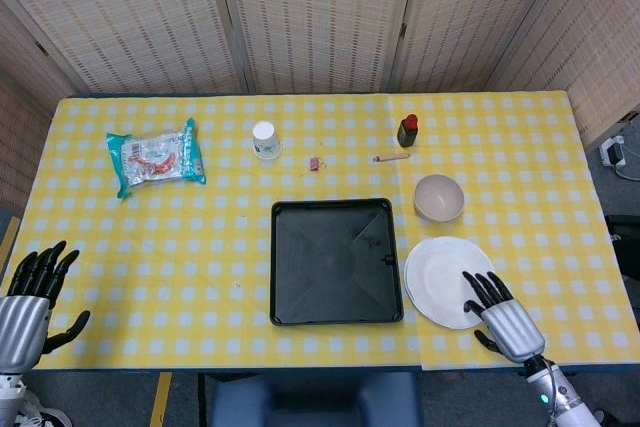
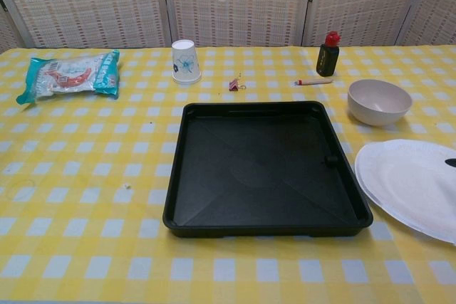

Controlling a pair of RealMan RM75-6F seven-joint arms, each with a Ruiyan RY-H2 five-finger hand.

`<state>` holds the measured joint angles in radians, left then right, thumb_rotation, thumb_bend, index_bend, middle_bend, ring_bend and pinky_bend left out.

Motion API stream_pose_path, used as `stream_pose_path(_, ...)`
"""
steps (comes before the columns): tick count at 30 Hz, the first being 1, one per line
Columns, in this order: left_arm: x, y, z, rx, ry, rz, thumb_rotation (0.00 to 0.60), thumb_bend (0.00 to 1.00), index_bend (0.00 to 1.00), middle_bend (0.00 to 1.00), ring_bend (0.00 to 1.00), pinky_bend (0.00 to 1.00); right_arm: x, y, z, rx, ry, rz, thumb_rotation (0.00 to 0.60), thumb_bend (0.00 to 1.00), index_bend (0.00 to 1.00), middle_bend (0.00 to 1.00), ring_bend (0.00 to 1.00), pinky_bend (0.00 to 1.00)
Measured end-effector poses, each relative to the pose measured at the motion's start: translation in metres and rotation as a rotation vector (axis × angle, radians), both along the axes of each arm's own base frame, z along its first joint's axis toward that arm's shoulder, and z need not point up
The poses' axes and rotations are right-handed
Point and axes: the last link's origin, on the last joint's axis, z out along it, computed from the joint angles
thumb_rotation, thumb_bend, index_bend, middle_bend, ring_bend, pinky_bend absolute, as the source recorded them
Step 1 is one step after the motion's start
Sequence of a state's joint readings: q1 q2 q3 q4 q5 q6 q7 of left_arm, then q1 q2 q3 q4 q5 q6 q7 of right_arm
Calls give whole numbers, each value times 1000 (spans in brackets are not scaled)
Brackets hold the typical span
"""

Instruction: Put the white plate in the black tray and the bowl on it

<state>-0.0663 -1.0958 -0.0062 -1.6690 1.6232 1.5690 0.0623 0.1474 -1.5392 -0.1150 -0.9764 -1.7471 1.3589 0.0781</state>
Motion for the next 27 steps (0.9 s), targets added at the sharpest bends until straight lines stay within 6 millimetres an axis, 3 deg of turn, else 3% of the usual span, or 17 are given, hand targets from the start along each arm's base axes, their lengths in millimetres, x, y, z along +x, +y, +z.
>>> stream_pose_path(7,0,1,-1,-1,6,4,600,322,0,0,25,41,2,-7,-6,-5,-15,7,600,427,485,7,24,0)
stream_pose_path(20,-2,2,1,14,11,9,600,322,0,0,24,40,5,-17,-13,-7,-27,8,600,518,560,43,40,0)
stream_pose_path(27,-2,2,2,18,8,10,600,321,0,0,24,40,11,-18,-11,-38,-74,37,600,526,668,139,107,0)
